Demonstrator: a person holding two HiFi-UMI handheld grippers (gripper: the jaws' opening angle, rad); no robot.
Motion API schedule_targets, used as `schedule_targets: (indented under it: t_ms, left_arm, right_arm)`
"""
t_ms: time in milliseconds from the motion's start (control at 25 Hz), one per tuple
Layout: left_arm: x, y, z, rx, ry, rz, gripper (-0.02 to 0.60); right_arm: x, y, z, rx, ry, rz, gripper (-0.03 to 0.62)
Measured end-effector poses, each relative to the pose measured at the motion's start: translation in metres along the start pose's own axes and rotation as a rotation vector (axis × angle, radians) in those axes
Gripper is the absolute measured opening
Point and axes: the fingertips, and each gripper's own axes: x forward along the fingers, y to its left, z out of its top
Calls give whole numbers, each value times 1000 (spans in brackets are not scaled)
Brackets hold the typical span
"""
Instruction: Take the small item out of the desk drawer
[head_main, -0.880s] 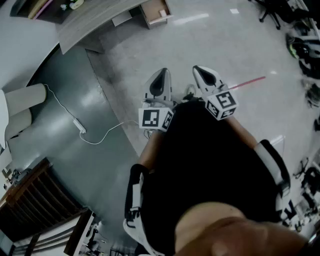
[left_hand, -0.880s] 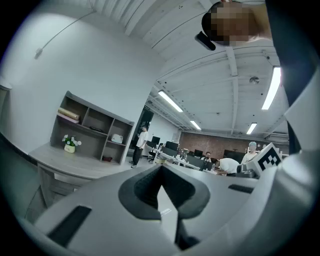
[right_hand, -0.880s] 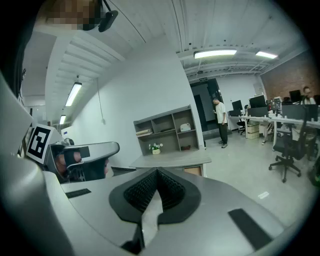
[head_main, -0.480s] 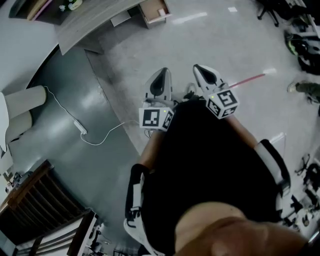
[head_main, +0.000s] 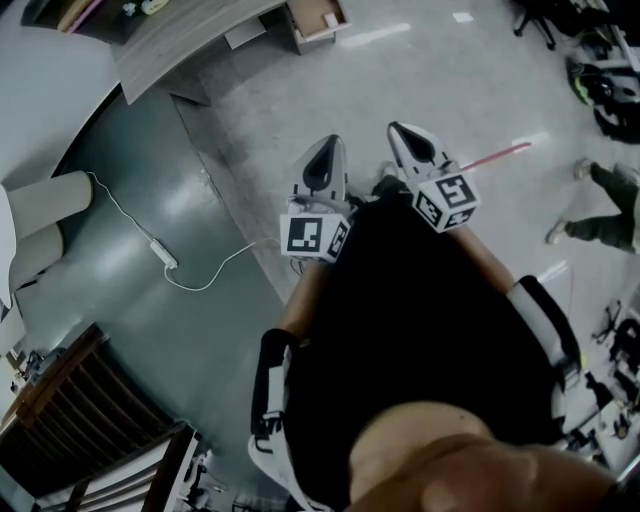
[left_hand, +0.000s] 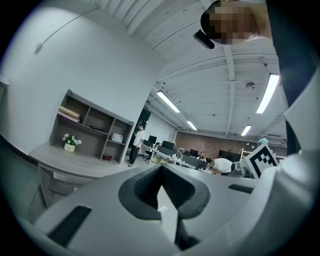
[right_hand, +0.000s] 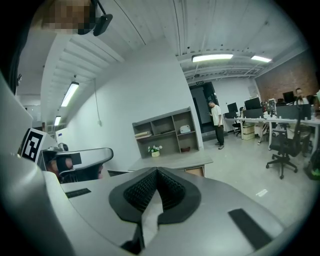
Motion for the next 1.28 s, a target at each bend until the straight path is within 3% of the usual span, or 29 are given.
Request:
schedule_targets:
  t_ms: [360, 680, 1280]
  left_arm:
    - [-19, 10, -5, -3, 6, -44, -2]
    - [-7, 24, -10, -15, 22, -37, -2]
    - [88, 67, 9, -15, 46, -22, -2]
  right_arm:
    - [8, 23, -10, -4, -5, -31, -2]
    - [31, 16, -10, 2, -5, -22, -2]
    - [115, -46, 13, 15, 35, -1, -3]
